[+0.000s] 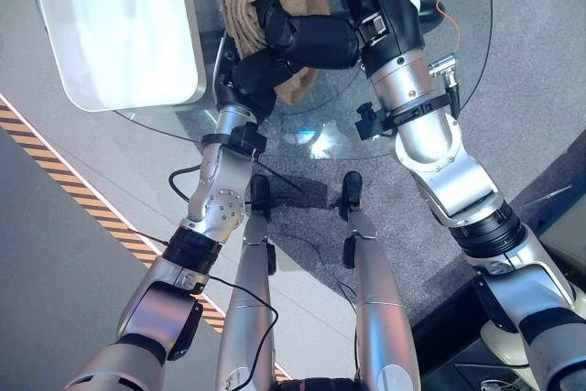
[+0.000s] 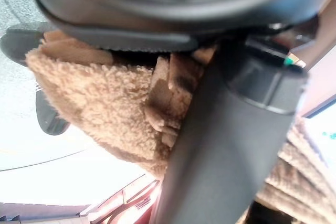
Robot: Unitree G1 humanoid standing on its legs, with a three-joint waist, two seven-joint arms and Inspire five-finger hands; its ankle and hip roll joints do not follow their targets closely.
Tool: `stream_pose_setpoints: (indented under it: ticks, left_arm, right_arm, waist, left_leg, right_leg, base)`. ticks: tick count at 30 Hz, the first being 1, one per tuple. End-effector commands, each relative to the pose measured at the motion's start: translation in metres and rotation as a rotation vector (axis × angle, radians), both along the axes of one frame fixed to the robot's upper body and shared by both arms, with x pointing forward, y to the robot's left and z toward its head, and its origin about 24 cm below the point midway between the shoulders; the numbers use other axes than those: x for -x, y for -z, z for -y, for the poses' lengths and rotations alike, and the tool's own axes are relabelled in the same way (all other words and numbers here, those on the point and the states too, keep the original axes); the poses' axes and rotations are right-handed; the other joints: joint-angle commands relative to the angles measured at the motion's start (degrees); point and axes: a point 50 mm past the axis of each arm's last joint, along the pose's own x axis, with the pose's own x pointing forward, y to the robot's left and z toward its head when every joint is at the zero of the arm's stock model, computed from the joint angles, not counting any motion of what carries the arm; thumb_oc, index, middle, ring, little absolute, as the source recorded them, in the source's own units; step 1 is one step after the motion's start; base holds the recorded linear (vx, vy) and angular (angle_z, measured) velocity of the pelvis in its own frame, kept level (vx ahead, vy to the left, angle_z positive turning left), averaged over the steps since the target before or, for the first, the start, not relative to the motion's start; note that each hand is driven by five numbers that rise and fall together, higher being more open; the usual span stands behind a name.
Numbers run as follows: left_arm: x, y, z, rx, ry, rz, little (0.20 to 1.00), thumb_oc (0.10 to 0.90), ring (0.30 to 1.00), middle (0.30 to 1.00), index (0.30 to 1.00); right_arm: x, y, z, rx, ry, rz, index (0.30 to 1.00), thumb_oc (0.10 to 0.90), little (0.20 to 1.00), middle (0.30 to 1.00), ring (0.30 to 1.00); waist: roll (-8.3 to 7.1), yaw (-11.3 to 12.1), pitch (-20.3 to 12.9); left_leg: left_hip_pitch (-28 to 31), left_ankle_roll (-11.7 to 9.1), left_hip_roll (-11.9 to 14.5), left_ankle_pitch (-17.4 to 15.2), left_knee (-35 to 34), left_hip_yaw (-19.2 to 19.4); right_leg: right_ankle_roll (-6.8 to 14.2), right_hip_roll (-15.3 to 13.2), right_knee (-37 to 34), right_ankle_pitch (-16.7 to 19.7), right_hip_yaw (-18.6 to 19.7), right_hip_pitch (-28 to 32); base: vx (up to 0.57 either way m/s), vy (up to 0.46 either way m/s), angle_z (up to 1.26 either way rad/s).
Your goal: Wipe the table with a cloth and put it in the basket.
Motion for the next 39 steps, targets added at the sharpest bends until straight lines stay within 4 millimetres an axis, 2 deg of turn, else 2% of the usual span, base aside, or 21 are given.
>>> stream_pose_setpoints:
  ticks: [1,39]
  left_arm:
    - [0.033,-0.0649,0.0409,0.045,0.189,0.353,0.2,0.1,0.3,0.3,0.3]
    - [0.0312,-0.0638,0.0326,0.062,0.156,0.369,0.2,0.1,0.3,0.3,0.3]
  right_arm:
    - [0.0709,-0.0555,-0.0344,-0.101,-0.339,0.398,0.9,0.8,0.9,0.9,0.9]
    - [0.0653,-0.0534,-0.0301,-0.132,-0.332,0.396,0.9,0.8,0.9,0.9,0.9]
  waist:
    - [1.09,0.8,-1.5]
    - [1.69,0.8,-1.5]
  left_leg:
    - [1.4,4.7,-4.3,-0.4,-2.1,3.7]
    - [1.3,4.9,-4.4,-0.7,-2.0,3.8]
  right_leg:
    - [-0.8,2.9,-1.2,-3.5,-2.8,3.4]
    - [-0.6,2.5,-1.1,-3.4,-2.7,3.1]
  base:
    - [0.0,0.0,0.0]
    - [0.0,0.0,0.0]
